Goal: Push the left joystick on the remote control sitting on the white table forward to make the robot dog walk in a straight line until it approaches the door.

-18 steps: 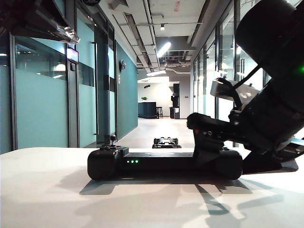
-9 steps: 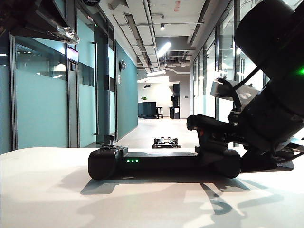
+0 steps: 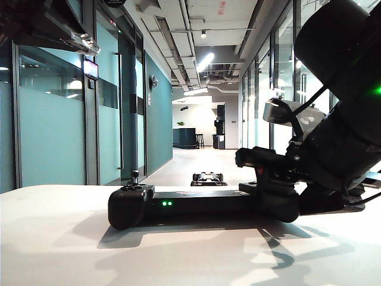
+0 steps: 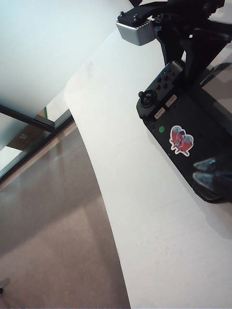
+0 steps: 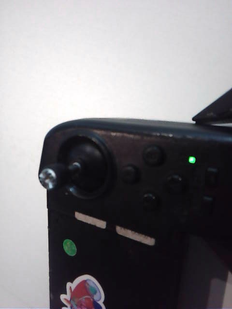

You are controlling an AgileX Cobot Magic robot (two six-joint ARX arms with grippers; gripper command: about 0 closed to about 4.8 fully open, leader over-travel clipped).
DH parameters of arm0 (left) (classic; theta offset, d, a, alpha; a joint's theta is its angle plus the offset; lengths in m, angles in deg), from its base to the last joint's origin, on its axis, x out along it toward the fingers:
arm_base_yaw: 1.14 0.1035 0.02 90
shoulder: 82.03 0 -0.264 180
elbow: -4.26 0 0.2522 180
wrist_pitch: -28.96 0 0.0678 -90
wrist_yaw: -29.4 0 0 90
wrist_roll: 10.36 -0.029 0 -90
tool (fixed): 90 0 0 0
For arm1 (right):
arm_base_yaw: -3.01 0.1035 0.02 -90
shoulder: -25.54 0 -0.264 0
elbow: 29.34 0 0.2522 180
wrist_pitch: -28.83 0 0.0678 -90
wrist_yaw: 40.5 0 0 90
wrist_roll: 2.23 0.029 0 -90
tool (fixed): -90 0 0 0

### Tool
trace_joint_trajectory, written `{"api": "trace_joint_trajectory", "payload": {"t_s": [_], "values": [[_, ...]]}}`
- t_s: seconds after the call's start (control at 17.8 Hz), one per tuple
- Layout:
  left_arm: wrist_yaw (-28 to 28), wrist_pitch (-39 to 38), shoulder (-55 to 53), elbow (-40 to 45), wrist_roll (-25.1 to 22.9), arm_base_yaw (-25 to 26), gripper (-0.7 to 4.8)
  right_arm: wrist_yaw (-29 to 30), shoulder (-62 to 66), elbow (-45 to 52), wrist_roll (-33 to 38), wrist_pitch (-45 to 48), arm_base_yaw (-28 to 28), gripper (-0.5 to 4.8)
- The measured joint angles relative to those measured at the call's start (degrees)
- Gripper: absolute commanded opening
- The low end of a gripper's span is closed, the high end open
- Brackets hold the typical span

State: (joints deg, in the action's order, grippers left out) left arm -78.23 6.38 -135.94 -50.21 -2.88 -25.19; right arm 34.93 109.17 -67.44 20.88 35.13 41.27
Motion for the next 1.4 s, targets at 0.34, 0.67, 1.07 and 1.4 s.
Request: {"api": "trace_joint_trajectory", "payload": {"t_s": [0.34, 0.67, 1.07, 1.4], "values": [[0.0, 0.0, 0.0, 0.0, 0.0, 0.0, -0.06, 0.2, -2.4, 0.0, -5.3, -5.1, 0.1, 4.20], [-0.1, 0.0, 0.0, 0.0, 0.0, 0.0, -0.06, -1.8, -3.7, 0.0, -9.7, -5.8, 0.1, 4.20], [-0.2, 0.0, 0.0, 0.0, 0.1, 0.0, -0.06, -1.9, -3.7, 0.0, -12.5, 1.3, 0.1, 4.19], [-0.2, 0.8, 0.0, 0.0, 2.5, 0.0, -0.06, -0.5, -3.7, 0.0, -12.4, 0.3, -0.4, 4.19]]}}
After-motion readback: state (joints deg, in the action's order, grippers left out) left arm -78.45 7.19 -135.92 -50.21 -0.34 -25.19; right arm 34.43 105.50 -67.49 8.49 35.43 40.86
